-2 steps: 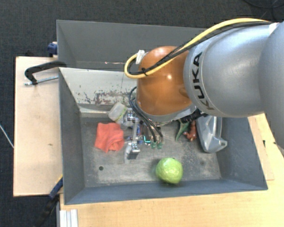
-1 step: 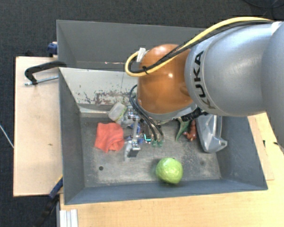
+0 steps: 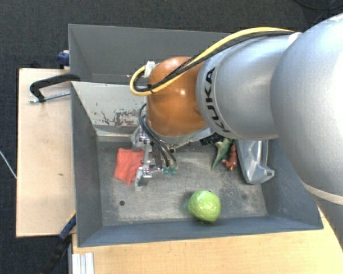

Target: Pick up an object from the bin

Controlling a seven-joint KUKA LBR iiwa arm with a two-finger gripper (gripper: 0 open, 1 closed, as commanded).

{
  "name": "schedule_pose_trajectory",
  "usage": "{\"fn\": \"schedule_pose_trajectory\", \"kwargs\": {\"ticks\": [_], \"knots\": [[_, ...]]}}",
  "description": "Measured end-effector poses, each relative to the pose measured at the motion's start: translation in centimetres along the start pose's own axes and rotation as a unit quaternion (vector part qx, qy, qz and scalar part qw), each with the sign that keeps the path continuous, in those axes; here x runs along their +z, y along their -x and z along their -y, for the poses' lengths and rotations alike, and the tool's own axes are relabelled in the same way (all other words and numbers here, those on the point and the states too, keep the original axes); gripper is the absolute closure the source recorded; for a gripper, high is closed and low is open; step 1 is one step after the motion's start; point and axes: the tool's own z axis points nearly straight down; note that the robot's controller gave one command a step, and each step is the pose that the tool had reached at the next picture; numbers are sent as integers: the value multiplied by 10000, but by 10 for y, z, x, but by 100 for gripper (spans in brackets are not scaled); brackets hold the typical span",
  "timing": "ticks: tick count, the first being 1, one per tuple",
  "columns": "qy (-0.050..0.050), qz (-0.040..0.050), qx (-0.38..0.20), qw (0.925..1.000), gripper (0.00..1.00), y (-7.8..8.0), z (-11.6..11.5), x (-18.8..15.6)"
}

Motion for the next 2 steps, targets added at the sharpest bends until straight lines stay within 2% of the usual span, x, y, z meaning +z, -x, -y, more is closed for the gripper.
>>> {"fn": "schedule_pose_trajectory", "kwargs": {"ticks": [1, 2], "knots": [[-15, -65, 736, 9973, 0, -1, -7, 43], [-4, -40, 1081, 9941, 0, 8, -5, 55]]}}
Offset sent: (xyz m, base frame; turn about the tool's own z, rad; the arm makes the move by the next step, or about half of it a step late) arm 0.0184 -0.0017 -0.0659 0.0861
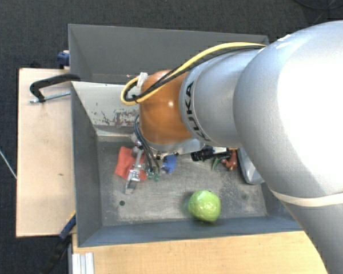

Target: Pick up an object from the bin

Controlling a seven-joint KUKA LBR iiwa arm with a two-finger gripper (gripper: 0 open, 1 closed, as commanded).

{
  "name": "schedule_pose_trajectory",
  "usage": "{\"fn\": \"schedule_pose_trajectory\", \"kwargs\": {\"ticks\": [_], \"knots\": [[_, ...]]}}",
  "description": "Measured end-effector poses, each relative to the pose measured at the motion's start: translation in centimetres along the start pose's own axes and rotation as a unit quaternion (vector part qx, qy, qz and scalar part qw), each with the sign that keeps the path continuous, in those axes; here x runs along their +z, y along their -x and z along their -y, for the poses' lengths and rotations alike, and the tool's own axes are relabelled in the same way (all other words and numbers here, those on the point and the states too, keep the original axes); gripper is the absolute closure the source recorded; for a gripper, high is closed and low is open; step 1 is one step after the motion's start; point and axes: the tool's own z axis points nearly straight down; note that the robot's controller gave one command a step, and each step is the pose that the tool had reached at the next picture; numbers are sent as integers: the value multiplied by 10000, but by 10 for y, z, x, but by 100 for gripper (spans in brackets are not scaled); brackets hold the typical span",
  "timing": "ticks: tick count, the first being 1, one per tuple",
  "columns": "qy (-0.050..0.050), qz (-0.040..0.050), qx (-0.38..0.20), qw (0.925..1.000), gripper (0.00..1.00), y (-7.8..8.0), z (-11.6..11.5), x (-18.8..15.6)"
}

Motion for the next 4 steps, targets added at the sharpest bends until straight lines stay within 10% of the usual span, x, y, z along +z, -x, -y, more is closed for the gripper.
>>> {"fn": "schedule_pose_trajectory", "kwargs": {"ticks": [1, 2, 3, 4], "knots": [[3, 15, 1397, 9902, 100, 18, -3, -10], [-5, -1, 1399, 9902, 0, 18, -2, -9], [-2, 4, 1400, 9902, 100, 18, -2, -10], [-10, -12, 1400, 9901, 0, 17, -2, -9]]}}
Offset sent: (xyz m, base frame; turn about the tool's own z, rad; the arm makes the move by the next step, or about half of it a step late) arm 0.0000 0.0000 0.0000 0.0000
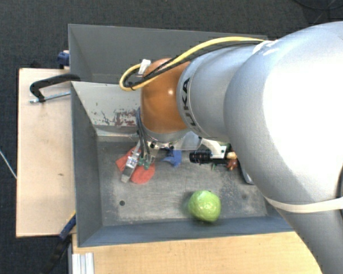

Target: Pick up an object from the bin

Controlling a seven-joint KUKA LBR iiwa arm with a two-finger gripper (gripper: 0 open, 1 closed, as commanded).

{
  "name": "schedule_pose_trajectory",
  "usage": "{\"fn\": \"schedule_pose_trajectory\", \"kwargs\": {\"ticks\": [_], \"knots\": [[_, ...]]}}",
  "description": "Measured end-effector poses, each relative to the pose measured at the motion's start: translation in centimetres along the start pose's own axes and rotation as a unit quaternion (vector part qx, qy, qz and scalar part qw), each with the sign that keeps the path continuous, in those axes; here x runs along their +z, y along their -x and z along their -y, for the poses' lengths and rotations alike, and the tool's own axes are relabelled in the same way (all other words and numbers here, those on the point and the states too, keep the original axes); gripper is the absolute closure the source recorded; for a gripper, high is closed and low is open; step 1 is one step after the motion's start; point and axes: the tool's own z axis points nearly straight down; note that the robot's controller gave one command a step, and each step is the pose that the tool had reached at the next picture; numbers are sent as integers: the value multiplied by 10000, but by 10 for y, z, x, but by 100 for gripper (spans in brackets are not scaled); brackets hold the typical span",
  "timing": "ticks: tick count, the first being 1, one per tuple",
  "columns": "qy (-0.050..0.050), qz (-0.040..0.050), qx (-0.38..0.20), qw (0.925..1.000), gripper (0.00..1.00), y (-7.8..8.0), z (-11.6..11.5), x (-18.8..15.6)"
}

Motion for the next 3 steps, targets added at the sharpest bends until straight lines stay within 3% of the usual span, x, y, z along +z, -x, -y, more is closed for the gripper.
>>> {"fn": "schedule_pose_trajectory", "kwargs": {"ticks": [1, 2, 3], "knots": [[6, 8, 1, 10000, 100, 1, 0, -1], [4, 4, 1, 10000, 0, 0, 0, 0], [4, 4, -1, 10000, 0, 0, 0, 0]]}}
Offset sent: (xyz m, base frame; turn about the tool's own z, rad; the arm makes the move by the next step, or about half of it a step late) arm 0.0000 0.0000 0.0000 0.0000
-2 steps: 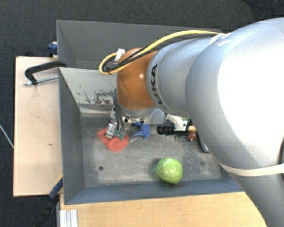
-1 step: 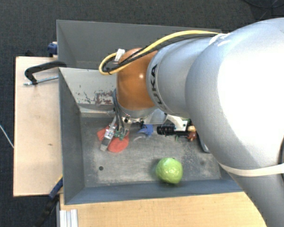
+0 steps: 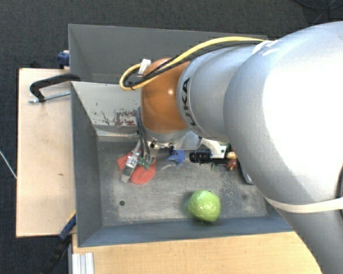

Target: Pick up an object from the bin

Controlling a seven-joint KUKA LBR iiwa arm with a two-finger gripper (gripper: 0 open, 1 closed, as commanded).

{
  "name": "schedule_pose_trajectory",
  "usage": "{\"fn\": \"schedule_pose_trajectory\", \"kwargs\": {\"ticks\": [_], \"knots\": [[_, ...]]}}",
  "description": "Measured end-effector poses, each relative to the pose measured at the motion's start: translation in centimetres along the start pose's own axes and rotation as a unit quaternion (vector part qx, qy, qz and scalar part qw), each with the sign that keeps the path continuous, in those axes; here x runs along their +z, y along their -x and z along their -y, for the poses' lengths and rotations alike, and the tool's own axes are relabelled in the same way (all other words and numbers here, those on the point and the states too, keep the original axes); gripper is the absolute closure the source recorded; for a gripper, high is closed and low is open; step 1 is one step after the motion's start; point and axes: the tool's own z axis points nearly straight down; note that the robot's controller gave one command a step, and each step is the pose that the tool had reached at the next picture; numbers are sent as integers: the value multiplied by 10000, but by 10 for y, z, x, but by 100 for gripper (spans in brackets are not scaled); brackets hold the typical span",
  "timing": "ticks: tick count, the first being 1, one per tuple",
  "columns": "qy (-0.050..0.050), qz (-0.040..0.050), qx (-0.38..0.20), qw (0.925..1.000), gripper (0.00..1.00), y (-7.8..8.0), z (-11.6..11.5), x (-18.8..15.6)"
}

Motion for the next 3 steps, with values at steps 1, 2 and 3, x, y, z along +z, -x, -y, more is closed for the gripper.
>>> {"fn": "schedule_pose_trajectory", "kwargs": {"ticks": [1, 2, 3], "knots": [[0, -6, 223, 9998, 0, 2, 2, 6], [31, 32, -154, 9999, 100, 9, 11, 14], [32, 31, -153, 9999, 100, 9, 11, 14]]}}
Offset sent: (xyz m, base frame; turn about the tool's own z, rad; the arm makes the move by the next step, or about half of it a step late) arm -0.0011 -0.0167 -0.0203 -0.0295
